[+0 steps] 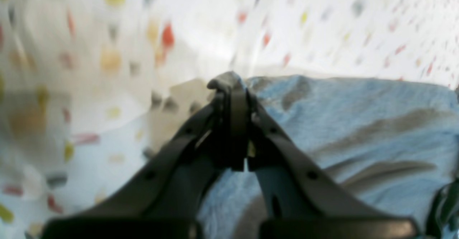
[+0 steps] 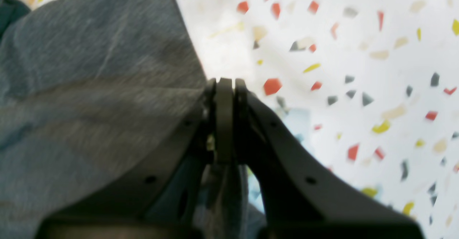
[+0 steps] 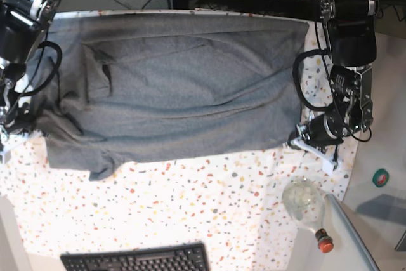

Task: Layout the t-shirt on the table in an organized manner, then fold the t-shirt properly
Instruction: 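Lift the hem with both grippers and fold it toward the collar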

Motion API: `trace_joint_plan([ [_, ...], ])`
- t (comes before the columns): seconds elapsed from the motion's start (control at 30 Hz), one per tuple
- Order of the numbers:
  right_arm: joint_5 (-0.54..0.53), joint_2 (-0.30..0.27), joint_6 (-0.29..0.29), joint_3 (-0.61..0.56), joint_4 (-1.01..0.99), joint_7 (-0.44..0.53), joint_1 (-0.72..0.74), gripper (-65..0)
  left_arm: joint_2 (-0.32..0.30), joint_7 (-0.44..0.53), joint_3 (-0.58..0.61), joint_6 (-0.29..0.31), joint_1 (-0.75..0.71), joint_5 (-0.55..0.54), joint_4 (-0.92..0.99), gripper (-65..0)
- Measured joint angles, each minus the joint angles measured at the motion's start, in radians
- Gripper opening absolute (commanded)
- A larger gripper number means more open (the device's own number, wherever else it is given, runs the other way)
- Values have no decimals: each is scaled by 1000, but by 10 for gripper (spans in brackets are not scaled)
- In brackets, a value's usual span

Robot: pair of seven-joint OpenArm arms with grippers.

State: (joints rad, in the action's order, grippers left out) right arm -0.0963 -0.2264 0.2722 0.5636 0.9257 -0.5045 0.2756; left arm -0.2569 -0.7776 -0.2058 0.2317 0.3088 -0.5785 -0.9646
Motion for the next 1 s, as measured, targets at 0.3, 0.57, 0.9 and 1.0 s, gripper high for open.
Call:
trace_joint_plan([
  [0.3,1,-87,0,-135,-193,248,85,-650,-17,1,138,0,142,3,-2,-650],
  [0.57,0,-113,5,-247,-227,479,106,-650,-7,-5,185,0,159,-2,-5,-650],
  [0.9,1,-135,5,-363,-256,582,113,-650,-13,-4,183,-6,166,-4,-7,-650],
  [1.0,-2,-149,11,-407,-328,604,127,-650,-15,0,183,-6,159,-4,-7,-650],
])
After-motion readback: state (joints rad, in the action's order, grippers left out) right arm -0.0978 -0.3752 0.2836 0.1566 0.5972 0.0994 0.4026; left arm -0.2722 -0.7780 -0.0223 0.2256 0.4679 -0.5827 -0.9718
